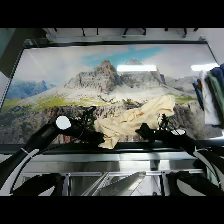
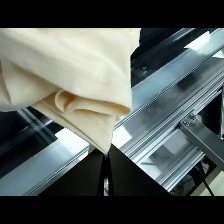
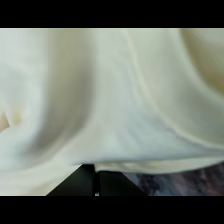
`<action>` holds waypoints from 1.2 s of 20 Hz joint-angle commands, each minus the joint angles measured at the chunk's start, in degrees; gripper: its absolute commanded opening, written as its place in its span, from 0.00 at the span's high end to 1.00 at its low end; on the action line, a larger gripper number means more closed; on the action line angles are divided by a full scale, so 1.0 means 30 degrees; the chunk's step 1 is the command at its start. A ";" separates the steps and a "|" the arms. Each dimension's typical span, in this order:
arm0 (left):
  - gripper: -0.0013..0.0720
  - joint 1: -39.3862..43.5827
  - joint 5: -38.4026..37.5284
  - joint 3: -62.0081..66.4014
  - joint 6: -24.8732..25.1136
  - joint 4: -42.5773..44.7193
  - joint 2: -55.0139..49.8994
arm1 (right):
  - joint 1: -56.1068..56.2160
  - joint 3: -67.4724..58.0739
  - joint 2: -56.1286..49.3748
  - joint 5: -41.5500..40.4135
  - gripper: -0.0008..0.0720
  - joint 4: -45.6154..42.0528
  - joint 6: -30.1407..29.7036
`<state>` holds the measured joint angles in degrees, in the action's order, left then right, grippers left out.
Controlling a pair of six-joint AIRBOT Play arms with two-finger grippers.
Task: Fold the shirts.
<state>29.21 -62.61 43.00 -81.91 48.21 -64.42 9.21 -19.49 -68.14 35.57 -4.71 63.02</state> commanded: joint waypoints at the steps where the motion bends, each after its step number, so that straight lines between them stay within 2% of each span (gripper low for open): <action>1: 0.96 -0.0605 -0.0153 0.0015 -0.0015 0.0117 0.0561 | -0.0539 -0.0729 0.0481 0.1566 0.96 0.1800 -0.1814; 2: 0.96 -0.1093 -0.0248 0.0015 -0.0007 0.0117 0.0714 | -0.1151 -0.0918 0.1501 0.2120 0.96 0.0430 -0.1042; 4: 0.96 -0.2514 -0.0641 0.0015 0.0044 0.0117 0.1253 | -0.2849 -0.1377 0.4335 0.3140 0.96 -0.3672 0.2047; 7: 0.96 -0.5173 -0.1239 0.0015 0.0648 0.0131 0.2659 | -0.6360 -0.3096 0.9231 0.6229 0.96 -0.9530 0.5894; 9: 0.96 -0.6790 -0.1311 0.0015 0.0852 0.0124 0.3745 | -0.8561 -0.5217 1.1657 0.8823 0.96 -1.2400 0.7089; 12: 0.96 -0.8072 -0.1778 0.0022 0.1027 0.0117 0.5042 | -1.0287 -0.8772 1.2852 1.2356 0.96 -1.4834 0.7665; 14: 0.96 -0.8823 -0.2419 0.0197 0.1005 0.0117 0.6164 | -1.0287 -1.1023 1.2735 1.3406 0.96 -1.4921 0.7847; 16: 0.96 -1.0040 -0.3257 0.1311 0.1005 0.0124 0.7395 | -1.0302 -1.3435 1.2451 1.3974 0.96 -1.4921 0.7082; 21: 0.96 -1.3697 -0.4532 0.7919 0.0262 0.0109 0.9559 | -1.0302 -1.9518 1.1774 1.4477 0.96 -1.5147 0.6513; 24: 0.96 -1.5766 -0.6601 1.3580 -0.0087 0.0117 0.9340 | -1.0302 -2.3890 1.1154 1.4717 0.96 -1.8141 0.6499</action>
<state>-12.38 -77.08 70.13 -80.64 48.45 -37.08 -21.54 -79.79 -33.23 78.48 -52.01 82.72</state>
